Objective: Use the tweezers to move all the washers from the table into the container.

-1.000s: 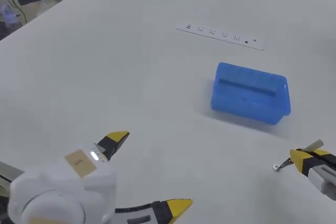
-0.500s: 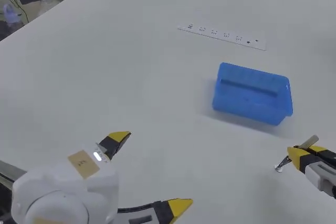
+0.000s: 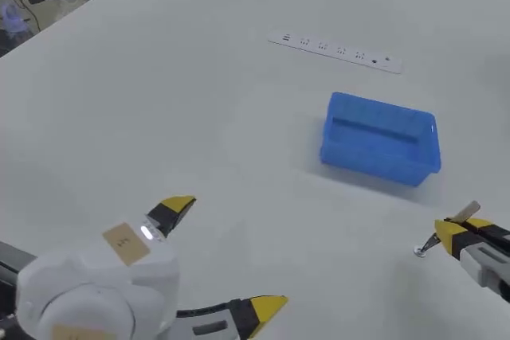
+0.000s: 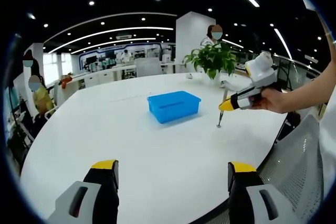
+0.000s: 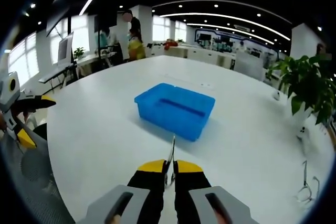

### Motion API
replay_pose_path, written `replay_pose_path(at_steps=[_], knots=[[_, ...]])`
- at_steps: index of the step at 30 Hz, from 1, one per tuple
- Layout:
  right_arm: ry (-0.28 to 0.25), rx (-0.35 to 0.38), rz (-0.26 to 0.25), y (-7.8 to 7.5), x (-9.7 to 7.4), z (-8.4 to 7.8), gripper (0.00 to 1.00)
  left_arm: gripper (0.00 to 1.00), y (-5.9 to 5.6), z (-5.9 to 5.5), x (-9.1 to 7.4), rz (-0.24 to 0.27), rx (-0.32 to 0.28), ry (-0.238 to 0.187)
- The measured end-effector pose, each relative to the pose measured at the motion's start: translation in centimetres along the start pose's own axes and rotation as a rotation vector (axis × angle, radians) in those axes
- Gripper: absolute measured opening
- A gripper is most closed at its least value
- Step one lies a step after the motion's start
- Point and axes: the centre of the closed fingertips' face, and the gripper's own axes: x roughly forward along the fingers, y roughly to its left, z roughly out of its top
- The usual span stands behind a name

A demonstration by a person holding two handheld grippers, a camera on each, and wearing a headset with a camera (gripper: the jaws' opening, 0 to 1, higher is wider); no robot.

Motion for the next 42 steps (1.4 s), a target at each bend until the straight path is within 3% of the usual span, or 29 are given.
replay_pose_path(at_steps=[15,32,42], knots=[[0.017,0.048,0.019,0.0,-0.1,0.5,0.00,0.86,0.1,-0.1,0.0,0.008,0.011,0.003],[-0.051,0.048,0.062,0.7,-1.3,5.5,0.00,0.86,0.4,0.1,-0.1,0.020,0.011,-0.014],[-0.130,0.051,0.031,-0.7,-1.7,8.7,0.01,0.85,0.3,-0.3,0.0,0.016,0.029,0.003]])
